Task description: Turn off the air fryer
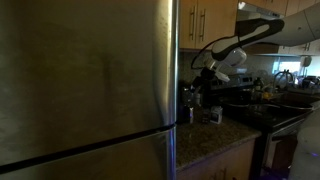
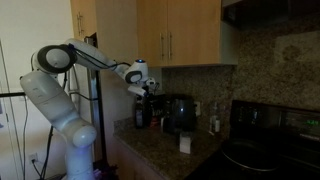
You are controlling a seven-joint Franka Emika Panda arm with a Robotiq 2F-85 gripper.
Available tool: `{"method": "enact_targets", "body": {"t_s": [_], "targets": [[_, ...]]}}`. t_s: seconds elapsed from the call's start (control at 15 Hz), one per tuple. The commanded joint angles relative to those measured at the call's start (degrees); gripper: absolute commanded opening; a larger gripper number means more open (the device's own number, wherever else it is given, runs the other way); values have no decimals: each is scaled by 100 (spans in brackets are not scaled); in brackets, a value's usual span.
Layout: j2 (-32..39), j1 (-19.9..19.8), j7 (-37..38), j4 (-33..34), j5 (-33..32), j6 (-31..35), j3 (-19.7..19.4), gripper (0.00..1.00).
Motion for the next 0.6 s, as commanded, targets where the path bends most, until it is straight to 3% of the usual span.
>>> {"method": "enact_targets", "body": {"t_s": [0.0, 0.07, 0.13, 0.53], "targets": [[-356, -224, 332, -249, -183, 942, 49, 100], [-413, -346, 597, -311, -372, 1187, 118, 100], [-154, -74, 353, -30, -226, 799, -59, 100], [-339, -163, 604, -168, -397, 1045, -43, 100]]}}
